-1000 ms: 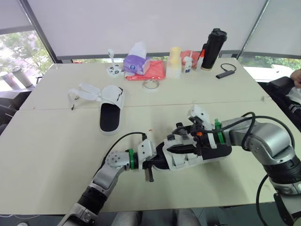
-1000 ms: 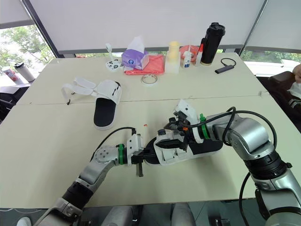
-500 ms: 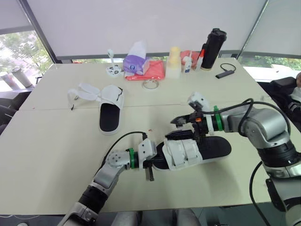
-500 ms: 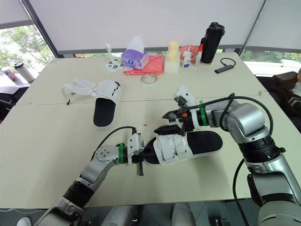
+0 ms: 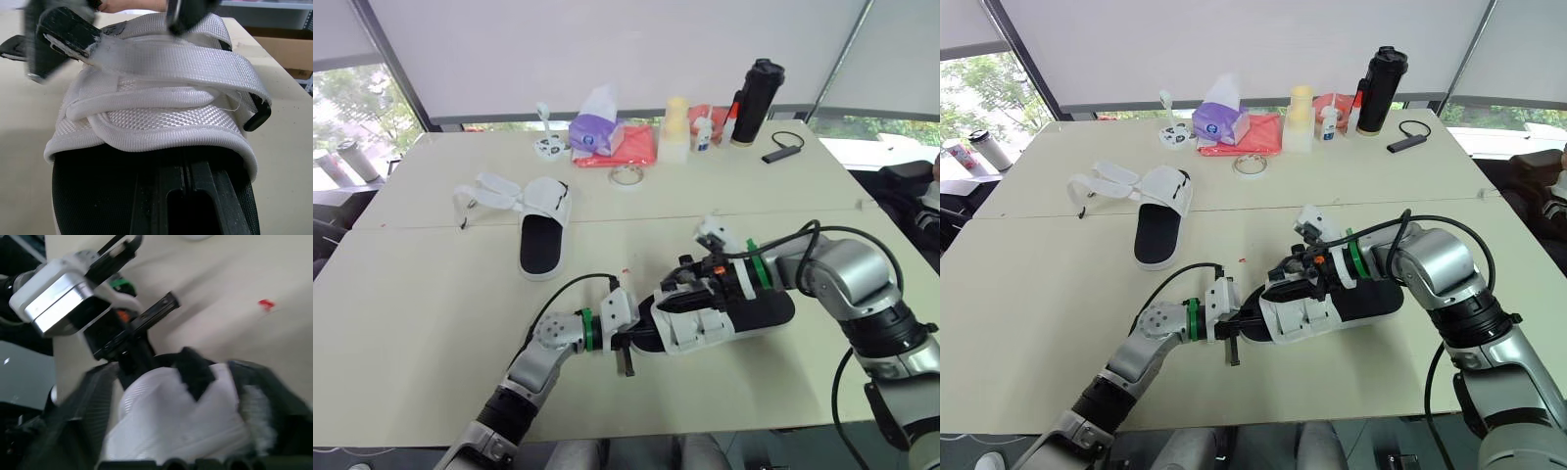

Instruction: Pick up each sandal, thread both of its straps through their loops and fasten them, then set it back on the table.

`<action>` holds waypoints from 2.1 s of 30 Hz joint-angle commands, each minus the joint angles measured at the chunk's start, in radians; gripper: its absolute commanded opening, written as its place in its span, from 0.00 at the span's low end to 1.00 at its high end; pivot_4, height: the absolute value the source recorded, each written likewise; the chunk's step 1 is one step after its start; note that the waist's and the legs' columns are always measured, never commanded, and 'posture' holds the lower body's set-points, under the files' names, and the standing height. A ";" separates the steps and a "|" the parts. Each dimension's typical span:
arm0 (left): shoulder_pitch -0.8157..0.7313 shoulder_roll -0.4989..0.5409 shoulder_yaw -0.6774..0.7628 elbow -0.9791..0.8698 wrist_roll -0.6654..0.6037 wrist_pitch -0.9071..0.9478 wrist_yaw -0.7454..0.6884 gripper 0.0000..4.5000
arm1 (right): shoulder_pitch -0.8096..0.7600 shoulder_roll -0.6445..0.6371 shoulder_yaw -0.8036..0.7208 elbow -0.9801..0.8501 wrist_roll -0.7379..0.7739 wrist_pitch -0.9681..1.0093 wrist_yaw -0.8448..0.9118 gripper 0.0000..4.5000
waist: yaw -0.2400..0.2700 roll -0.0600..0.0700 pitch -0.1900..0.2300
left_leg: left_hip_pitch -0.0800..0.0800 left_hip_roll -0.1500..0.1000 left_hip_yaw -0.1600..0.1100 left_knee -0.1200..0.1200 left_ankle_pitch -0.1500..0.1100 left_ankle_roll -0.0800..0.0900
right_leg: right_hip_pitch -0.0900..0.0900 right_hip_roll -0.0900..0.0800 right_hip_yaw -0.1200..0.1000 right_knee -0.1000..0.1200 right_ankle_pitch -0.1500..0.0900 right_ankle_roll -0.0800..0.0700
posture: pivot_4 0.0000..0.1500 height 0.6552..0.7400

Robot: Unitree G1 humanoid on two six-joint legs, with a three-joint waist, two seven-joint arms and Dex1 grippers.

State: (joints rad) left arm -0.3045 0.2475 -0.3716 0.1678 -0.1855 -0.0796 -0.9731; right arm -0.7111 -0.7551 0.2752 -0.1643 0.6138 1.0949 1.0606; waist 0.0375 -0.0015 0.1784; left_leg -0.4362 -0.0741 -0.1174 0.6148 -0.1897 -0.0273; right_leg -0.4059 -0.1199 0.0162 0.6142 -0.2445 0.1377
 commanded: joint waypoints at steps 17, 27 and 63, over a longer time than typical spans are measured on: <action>0.023 0.004 -0.005 0.039 0.035 0.019 0.022 0.00 | -0.067 -0.026 -0.124 -0.127 0.118 0.097 0.020 0.02 | 0.002 0.000 0.000 | 0.000 0.000 0.000 0.000 0.000 0.000 | 0.000 0.000 0.000 0.000 0.000 0.000 | 1.00 1.00; 0.023 0.011 -0.010 0.037 0.037 0.024 0.023 0.00 | -0.077 -0.052 -0.164 -0.144 0.139 0.074 -0.012 0.02 | -0.004 0.000 0.000 | 0.000 0.001 0.000 0.000 0.000 0.000 | -0.001 0.000 0.000 0.000 0.000 0.000 | 1.00 1.00; 0.040 0.036 -0.033 -0.018 0.043 0.075 0.008 0.00 | -0.130 0.052 0.062 0.207 -0.142 -0.163 0.129 0.02 | -0.027 0.000 0.000 | 0.002 0.000 0.000 -0.001 0.000 0.000 | 0.000 0.001 0.000 0.002 0.001 0.002 | 1.00 1.00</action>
State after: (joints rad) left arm -0.2925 0.2667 -0.3756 0.1251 -0.1781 -0.0413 -0.9566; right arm -0.8141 -0.7117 0.3450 0.0441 0.4819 0.9477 1.1869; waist 0.0104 -0.0013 0.1783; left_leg -0.4340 -0.0742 -0.1171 0.6138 -0.1897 -0.0274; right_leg -0.4061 -0.1186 0.0164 0.6162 -0.2431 0.1402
